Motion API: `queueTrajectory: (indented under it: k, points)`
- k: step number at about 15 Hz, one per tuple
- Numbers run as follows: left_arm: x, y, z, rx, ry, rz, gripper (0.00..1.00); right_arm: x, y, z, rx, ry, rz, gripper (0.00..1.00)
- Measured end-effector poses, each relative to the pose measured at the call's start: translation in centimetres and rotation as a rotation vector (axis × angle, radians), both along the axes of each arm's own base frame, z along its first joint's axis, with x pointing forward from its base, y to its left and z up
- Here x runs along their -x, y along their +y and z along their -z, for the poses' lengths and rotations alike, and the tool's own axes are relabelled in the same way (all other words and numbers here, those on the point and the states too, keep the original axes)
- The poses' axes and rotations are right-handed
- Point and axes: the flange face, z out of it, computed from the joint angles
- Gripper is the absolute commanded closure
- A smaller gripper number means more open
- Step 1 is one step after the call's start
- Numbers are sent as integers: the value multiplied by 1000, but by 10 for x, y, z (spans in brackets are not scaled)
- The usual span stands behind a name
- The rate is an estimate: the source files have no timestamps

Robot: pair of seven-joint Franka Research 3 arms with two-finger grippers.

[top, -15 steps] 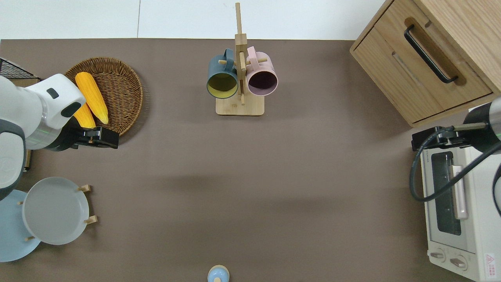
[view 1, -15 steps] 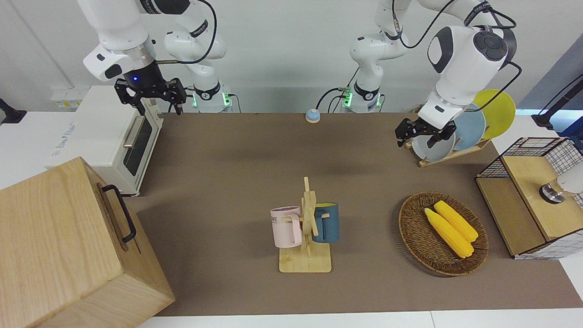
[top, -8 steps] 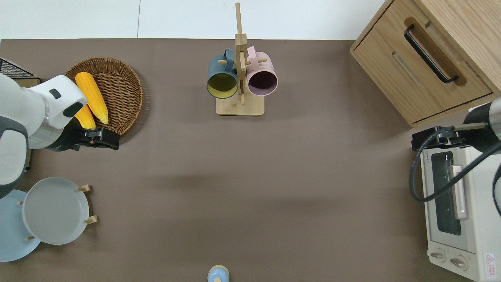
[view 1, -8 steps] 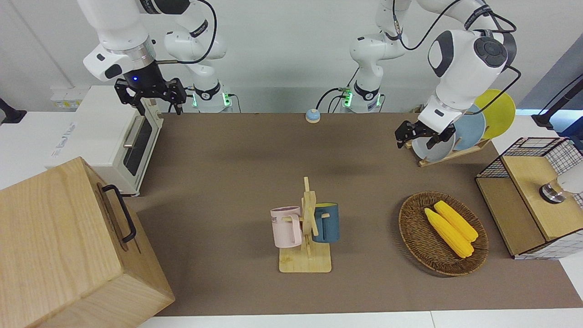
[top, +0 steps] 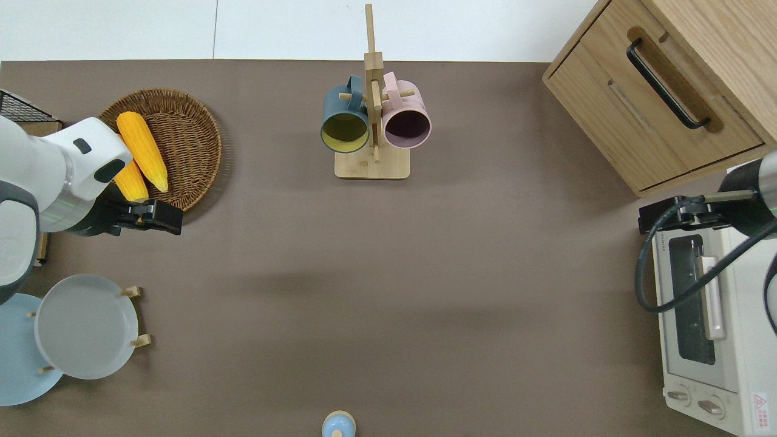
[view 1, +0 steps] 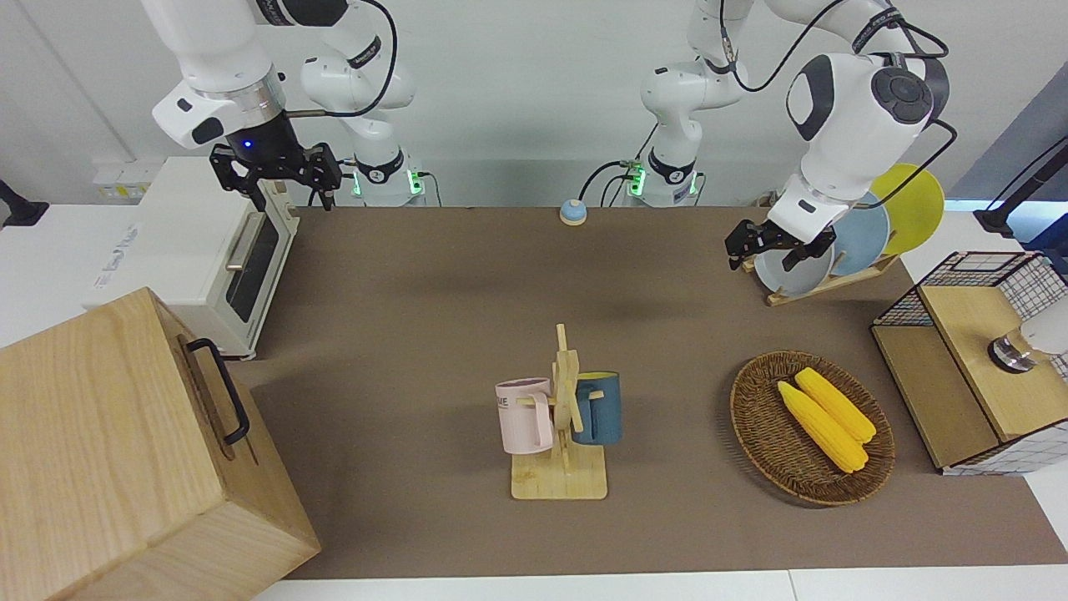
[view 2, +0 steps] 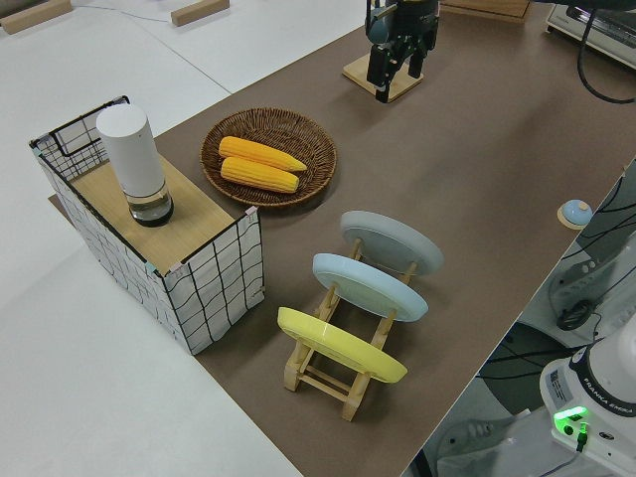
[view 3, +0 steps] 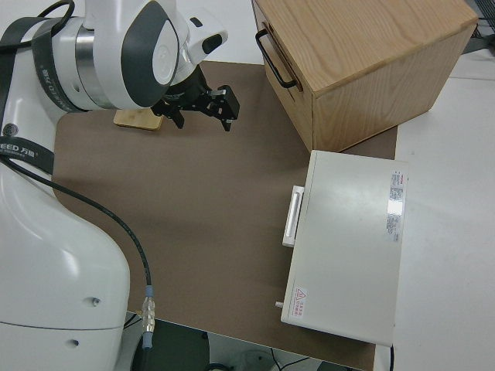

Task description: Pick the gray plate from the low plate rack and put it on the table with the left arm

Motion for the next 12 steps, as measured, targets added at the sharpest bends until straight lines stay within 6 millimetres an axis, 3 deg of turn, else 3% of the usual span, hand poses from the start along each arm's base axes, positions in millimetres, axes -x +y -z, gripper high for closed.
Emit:
queueTrajectory:
  k: [9, 12]
  points:
    - [-1, 14, 0, 0, 0, -18, 7, 0, 0, 0, 0, 0, 0, 17]
    - [7, 30, -3, -4, 51, -20, 7, 0, 0, 0, 0, 0, 0, 17]
